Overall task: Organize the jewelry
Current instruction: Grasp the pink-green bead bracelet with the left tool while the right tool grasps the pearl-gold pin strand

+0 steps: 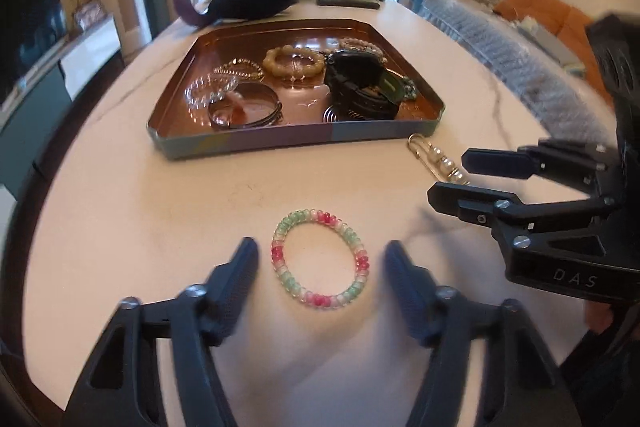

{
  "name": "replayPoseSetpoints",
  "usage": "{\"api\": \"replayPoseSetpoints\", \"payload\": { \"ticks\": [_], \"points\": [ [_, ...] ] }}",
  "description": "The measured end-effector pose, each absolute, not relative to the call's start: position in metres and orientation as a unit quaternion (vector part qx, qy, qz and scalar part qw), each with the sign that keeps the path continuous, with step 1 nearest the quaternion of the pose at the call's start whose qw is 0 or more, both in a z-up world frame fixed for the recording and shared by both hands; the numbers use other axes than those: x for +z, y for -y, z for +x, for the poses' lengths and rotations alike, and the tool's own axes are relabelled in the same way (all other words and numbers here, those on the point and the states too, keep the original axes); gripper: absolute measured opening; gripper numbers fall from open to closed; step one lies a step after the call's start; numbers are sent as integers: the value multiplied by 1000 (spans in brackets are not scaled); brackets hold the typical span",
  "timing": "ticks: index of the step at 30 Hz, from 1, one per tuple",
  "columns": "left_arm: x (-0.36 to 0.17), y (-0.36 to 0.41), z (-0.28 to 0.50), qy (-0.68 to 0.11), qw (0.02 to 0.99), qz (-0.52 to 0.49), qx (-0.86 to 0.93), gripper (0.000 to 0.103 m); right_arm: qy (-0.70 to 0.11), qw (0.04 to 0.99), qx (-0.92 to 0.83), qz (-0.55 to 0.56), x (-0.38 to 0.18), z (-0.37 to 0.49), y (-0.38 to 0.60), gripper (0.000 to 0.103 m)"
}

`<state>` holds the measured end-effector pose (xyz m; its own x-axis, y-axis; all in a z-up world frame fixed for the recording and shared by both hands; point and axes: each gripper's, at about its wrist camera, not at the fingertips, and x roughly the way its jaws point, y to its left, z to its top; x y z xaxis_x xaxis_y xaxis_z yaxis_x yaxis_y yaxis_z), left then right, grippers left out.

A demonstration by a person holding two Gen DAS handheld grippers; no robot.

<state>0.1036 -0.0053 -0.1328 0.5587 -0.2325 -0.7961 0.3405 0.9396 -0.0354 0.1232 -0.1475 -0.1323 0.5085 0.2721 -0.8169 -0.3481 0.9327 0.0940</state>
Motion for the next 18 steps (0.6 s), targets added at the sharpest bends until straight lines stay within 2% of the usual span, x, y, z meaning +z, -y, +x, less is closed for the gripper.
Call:
{"api": "replayPoseSetpoints", "payload": {
  "ticks": [1, 3, 5, 7, 9, 10, 14, 18],
  "points": [
    [-132, 5, 105, -439, 880, 62, -168, 46, -468, 865, 176, -49, -136, 124, 146, 44],
    [-130, 6, 106, -442, 878, 68, -174, 38, -456, 870, 169, -78, -137, 123, 140, 43],
    [-129, 6, 109, -446, 873, 68, -184, 20, -452, 872, 169, -83, -138, 122, 137, 42],
    [-128, 5, 110, -451, 870, 60, -190, 13, -451, 873, 167, -80, -138, 122, 137, 41],
    [-128, 6, 110, -454, 868, 60, -191, 13, -451, 871, 175, -85, -137, 122, 134, 23],
    [-128, 7, 109, -453, 869, 62, -189, 13, -449, 870, 180, -95, -136, 120, 130, 9],
    [-121, 12, 102, -444, 872, 75, -190, 13, -441, 873, 172, -121, -136, 116, 122, 9],
    [-113, 12, 99, -432, 879, 72, -190, 13, -449, 871, 177, -91, -134, 120, 130, 9]
  ]
}}
